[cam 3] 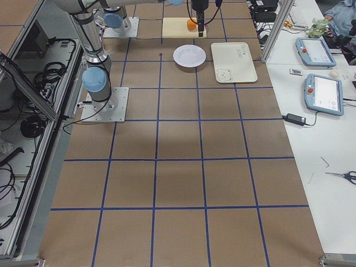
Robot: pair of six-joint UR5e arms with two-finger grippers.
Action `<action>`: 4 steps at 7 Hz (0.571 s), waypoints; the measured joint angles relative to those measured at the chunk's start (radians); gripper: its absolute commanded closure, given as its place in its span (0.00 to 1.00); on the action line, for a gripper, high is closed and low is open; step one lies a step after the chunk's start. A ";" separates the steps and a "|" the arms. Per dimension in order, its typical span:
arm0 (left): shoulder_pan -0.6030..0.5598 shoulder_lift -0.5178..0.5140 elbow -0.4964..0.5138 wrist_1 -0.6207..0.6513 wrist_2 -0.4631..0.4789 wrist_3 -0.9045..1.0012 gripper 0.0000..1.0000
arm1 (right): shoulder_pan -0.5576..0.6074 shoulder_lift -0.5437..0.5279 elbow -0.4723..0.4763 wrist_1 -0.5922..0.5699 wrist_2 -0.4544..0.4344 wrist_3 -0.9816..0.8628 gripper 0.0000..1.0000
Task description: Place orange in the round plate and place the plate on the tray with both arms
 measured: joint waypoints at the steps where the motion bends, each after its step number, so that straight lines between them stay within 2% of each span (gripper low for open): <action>1: 0.000 -0.001 0.000 0.000 0.000 -0.001 0.00 | 0.001 0.002 0.004 0.002 0.000 -0.001 0.00; 4: 0.000 -0.003 -0.002 -0.001 0.000 -0.004 0.00 | -0.003 0.005 0.027 -0.008 0.001 -0.006 0.00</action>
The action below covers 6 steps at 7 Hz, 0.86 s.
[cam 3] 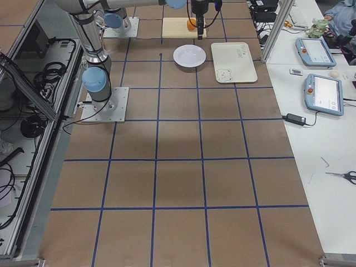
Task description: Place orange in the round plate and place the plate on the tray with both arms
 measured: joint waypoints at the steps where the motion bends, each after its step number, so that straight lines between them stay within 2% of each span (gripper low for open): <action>1: 0.000 -0.001 0.000 0.000 0.000 0.000 0.00 | 0.000 0.001 0.002 -0.002 0.001 -0.001 0.00; 6: 0.000 0.003 -0.021 0.001 -0.003 0.002 0.00 | -0.004 -0.007 0.003 -0.017 -0.005 -0.010 0.00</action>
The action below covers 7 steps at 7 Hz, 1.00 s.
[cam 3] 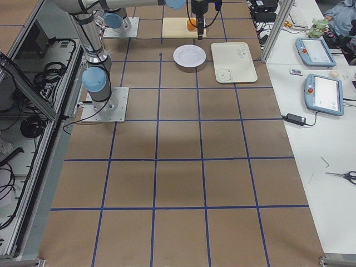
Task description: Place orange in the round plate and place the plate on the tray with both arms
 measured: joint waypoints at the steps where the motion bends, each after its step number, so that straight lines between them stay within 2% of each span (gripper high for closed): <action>1: 0.000 0.000 -0.001 0.000 0.000 0.001 0.00 | 0.000 0.000 0.000 -0.021 0.000 -0.001 0.00; 5: 0.023 -0.030 -0.012 0.002 0.001 0.007 0.00 | 0.000 0.007 0.002 -0.036 -0.002 -0.005 0.00; 7: 0.081 -0.051 -0.080 0.048 -0.001 0.014 0.00 | 0.001 0.010 0.004 -0.036 -0.001 -0.004 0.00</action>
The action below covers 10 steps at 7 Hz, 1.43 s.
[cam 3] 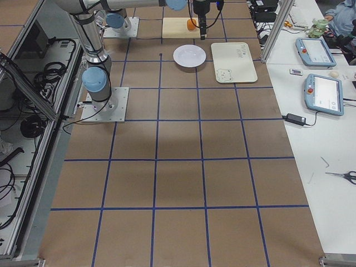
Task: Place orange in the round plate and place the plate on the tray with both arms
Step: 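Lower the left gripper onto the orange on the cutting board and grasp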
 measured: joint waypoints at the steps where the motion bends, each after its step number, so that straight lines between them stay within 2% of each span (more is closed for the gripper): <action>1: 0.030 -0.016 -0.077 0.097 0.000 0.016 0.00 | 0.000 0.000 0.011 -0.002 0.001 0.001 0.00; 3: 0.056 -0.069 -0.240 0.381 0.001 0.050 0.00 | 0.000 -0.006 0.043 -0.011 0.002 0.004 0.00; 4: 0.060 -0.101 -0.274 0.449 0.000 0.068 0.00 | 0.001 -0.007 0.049 -0.012 0.004 0.009 0.00; 8: 0.062 -0.222 -0.285 0.547 -0.012 0.074 0.00 | -0.001 -0.008 0.051 -0.014 0.010 0.013 0.00; 10: 0.062 -0.261 -0.284 0.567 -0.015 0.073 0.88 | 0.000 -0.002 0.052 -0.015 0.005 0.009 0.00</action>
